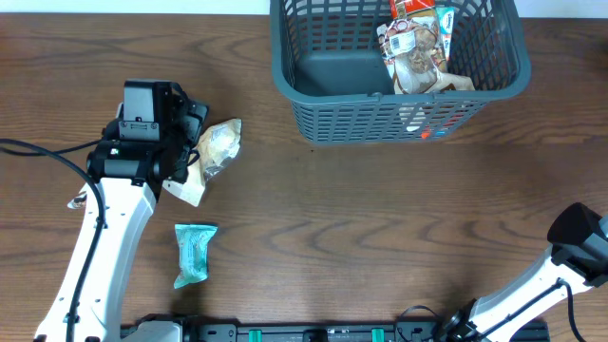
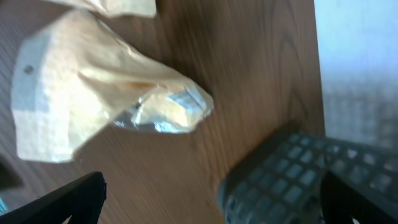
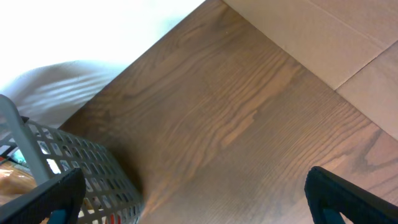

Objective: Pack container
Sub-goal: 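Move the left gripper over the tan snack bag near the left, then close the left gripper on the tan snack bag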

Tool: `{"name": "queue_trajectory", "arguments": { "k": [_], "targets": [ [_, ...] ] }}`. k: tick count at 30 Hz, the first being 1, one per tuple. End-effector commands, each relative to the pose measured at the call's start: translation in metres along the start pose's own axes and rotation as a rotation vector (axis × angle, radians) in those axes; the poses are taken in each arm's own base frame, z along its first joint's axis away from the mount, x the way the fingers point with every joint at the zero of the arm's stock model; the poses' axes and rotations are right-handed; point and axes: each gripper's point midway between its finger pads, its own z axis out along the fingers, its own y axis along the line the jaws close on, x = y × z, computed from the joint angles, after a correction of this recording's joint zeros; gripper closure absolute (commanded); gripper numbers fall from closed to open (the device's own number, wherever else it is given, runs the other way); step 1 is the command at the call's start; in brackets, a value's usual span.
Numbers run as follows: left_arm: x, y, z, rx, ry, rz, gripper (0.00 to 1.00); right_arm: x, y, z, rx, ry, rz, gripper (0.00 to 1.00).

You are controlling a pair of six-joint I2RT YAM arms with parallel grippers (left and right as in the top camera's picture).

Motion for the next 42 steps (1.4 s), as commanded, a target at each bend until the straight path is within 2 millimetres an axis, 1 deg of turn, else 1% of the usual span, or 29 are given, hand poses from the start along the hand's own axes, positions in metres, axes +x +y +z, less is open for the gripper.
{"name": "queue_trajectory", "arguments": {
  "k": [1,4,6,9,12,15,17,20,24,27,34,39,42],
  "targets": [
    [0.000,-0.006,-0.006,0.007,0.004,-0.116,0.01,-0.002,0.002,-0.009,-0.009,-0.019,0.009,0.01],
    [-0.009,0.017,-0.006,-0.083,-0.077,-0.410,0.01,-0.002,0.002,-0.009,-0.010,-0.019,0.009,0.01],
    [-0.013,0.021,-0.003,-0.095,-0.105,-0.504,0.01,-0.002,0.002,-0.009,-0.009,-0.019,0.009,0.01],
    [-0.013,0.025,0.007,-0.119,-0.118,-0.621,0.01,-0.002,0.002,-0.009,-0.009,-0.019,0.009,0.01],
    [-0.012,0.030,0.026,-0.157,-0.124,-0.689,0.02,-0.002,0.002,-0.009,-0.009,-0.019,0.009,0.01],
    [-0.004,0.035,0.050,-0.204,-0.088,-0.759,0.01,-0.002,0.002,-0.009,-0.009,-0.019,0.009,0.01],
    [0.001,0.031,0.069,-0.208,-0.039,-0.791,0.01,-0.002,0.002,-0.009,-0.009,-0.019,0.009,0.01],
    [0.003,0.026,0.090,-0.200,-0.002,-0.843,0.01,-0.002,0.002,-0.009,-0.010,-0.019,0.009,0.01],
    [0.001,0.027,0.104,-0.200,-0.007,-0.898,0.01,-0.002,0.002,-0.009,-0.009,-0.019,0.009,0.01],
    [-0.004,0.029,0.109,-0.203,-0.018,-0.906,0.01,-0.002,0.002,-0.009,-0.009,-0.019,0.009,0.01],
    [-0.021,0.040,0.109,-0.217,-0.045,-0.950,0.01,-0.002,0.002,-0.009,-0.009,-0.019,0.009,0.01],
    [-0.025,0.050,0.107,-0.253,-0.058,-0.967,0.01,-0.002,0.002,-0.009,-0.009,-0.019,0.009,0.01],
    [-0.024,0.053,0.106,-0.266,-0.059,-0.969,0.01,-0.002,0.002,-0.009,-0.009,-0.019,0.009,0.01]
  ]
}}
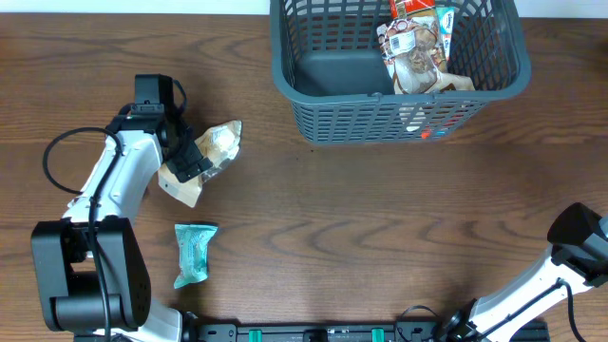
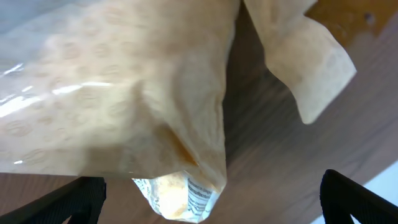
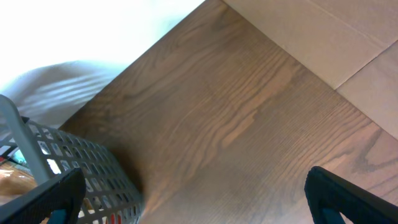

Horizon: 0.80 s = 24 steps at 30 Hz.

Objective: Pack container
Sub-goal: 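Close the left gripper on the tan snack bag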

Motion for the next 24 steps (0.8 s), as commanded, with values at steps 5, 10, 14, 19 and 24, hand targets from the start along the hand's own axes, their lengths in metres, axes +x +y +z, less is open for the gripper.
{"name": "queue_trajectory", "arguments": {
  "k": [5,10,14,19,24],
  "targets": [
    [0.008,-0.003,-0.002,-0.021,0.034,-0.069,0.01,-0.002,0.002,-0.009,-0.010,-0.019,0.007,0.01],
    [0.005,-0.005,-0.019,-0.064,-0.015,-0.073,0.01,-0.002,0.002,-0.009,-0.010,-0.019,0.007,0.01],
    [0.004,-0.006,-0.022,-0.096,-0.049,-0.075,0.01,-0.002,0.002,-0.009,-0.010,-0.020,0.007,0.01],
    [0.006,-0.001,-0.008,-0.155,-0.073,-0.069,0.01,-0.002,0.002,-0.009,-0.010,-0.019,0.007,0.01],
    [0.013,0.006,0.006,-0.191,-0.082,-0.048,0.01,-0.002,0.002,-0.009,-0.010,-0.019,0.007,0.01]
  ]
}}
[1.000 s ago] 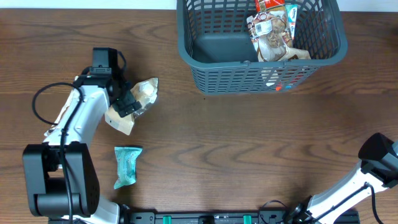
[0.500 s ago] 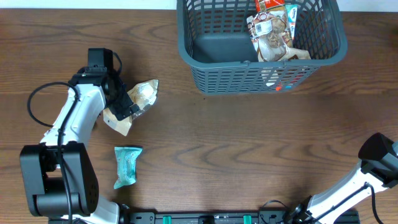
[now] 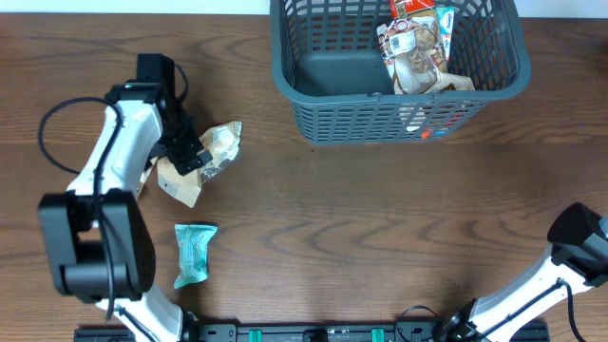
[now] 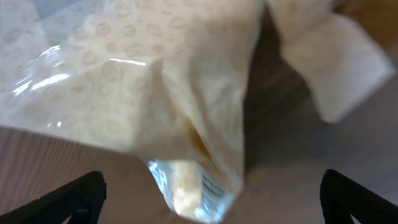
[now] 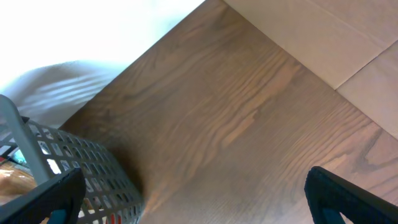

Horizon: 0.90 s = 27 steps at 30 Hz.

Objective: Pack container
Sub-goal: 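Close the left gripper on the tan snack bag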

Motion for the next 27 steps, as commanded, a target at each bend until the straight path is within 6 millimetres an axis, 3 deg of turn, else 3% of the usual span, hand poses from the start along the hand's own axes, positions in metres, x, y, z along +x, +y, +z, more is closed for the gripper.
{"name": "queue_trajectory", "arguments": {
  "k": [1,18,27],
  "targets": [
    [0.005,0.001,0.006,-0.016,-0.009,-0.050,0.01,-0.002,0.002,-0.009,-0.009,-0.019,0.007,0.01],
    [-0.008,0.018,0.045,-0.133,-0.081,-0.060,0.01,-0.002,0.002,-0.009,-0.009,-0.019,0.007,0.01],
    [-0.014,0.017,0.047,-0.129,-0.113,-0.060,0.01,-0.002,0.002,-0.009,-0.009,-0.020,0.007,0.01]
  ]
}}
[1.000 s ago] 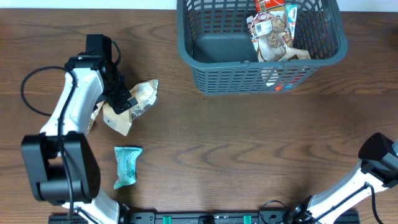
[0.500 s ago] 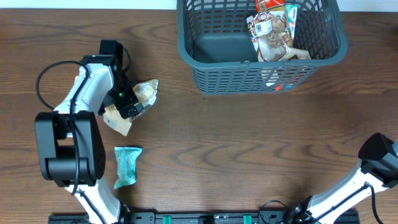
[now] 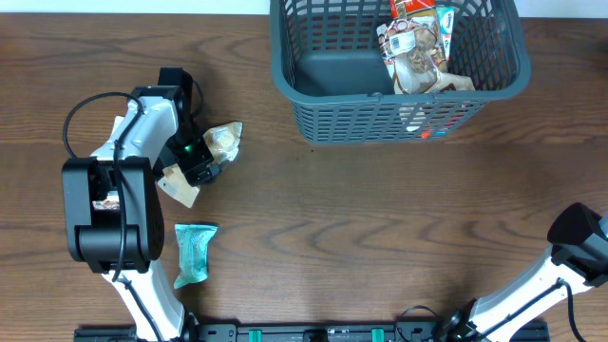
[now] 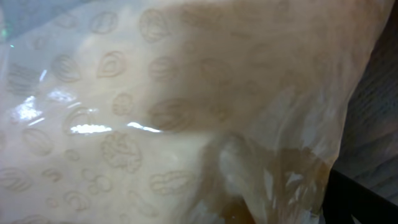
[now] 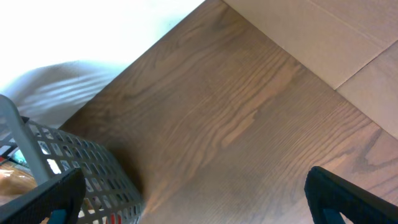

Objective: Pack container
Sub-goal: 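Close the left gripper on the tan snack bag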

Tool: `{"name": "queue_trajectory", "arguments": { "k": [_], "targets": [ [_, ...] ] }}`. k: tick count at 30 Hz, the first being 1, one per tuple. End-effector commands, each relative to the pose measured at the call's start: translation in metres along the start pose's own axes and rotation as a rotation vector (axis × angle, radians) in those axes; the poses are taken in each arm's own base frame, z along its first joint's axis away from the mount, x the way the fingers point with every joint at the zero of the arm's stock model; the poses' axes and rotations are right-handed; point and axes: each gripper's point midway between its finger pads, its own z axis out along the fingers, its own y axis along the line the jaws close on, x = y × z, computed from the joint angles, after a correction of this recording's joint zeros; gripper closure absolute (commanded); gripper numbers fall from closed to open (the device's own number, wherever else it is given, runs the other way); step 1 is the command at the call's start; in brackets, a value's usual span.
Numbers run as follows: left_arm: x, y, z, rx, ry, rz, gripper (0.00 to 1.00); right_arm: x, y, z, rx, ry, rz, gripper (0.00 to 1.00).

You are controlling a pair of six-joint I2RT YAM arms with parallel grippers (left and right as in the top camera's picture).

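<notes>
A cream crinkled snack bag lies on the wooden table left of the basket. My left gripper is down on its left part. In the left wrist view the bag fills nearly the whole frame, pressed close to the camera. Only one dark finger shows, at the lower right corner in its wide position, so the left gripper is open around the bag. The grey mesh basket stands at the back with several packets inside. My right gripper is open and holds nothing.
A second beige packet lies just below the left gripper. A teal packet rests near the front edge. The right arm sits at the far right, past the table's corner. The basket's wall shows beside it.
My left gripper has moved right and lower onto the cream bag, which now fills the wrist view and hides one finger. The bag lies in the same spot. The right arm is unchanged.
My left gripper first hung left of the cream bag, looking across it toward the basket. Then the wrist had turned and stood close above the bag, jaws wide. It was nearer each time, and now it is pressed down over the bag. The right arm never moved.
</notes>
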Motion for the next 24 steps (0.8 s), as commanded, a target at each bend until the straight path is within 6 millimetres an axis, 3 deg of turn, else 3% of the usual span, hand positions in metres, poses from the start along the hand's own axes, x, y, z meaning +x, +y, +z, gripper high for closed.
{"name": "queue_trajectory", "arguments": {
  "k": [1,11,17,19,21,24],
  "targets": [
    [-0.006,-0.004,0.000,0.008,-0.036,-0.066,0.01,-0.002,0.001,-0.009,-0.009,-0.019,0.007,0.01],
    [-0.010,0.011,0.025,-0.096,-0.065,-0.067,0.01,-0.002,0.001,-0.009,-0.009,-0.020,0.007,0.01],
    [-0.010,0.010,0.026,-0.091,-0.063,-0.067,0.00,-0.002,0.001,-0.009,-0.009,-0.020,0.007,0.01],
    [-0.009,0.009,0.026,-0.087,-0.061,-0.064,0.13,-0.002,0.001,-0.009,-0.009,-0.019,0.007,0.01],
    [-0.007,0.009,0.026,-0.085,-0.056,-0.061,0.43,-0.002,0.001,-0.009,-0.009,-0.019,0.007,0.01],
    [-0.004,0.010,0.027,-0.091,-0.039,-0.061,0.94,-0.002,0.001,-0.009,-0.009,-0.020,0.007,0.01]
  ]
}}
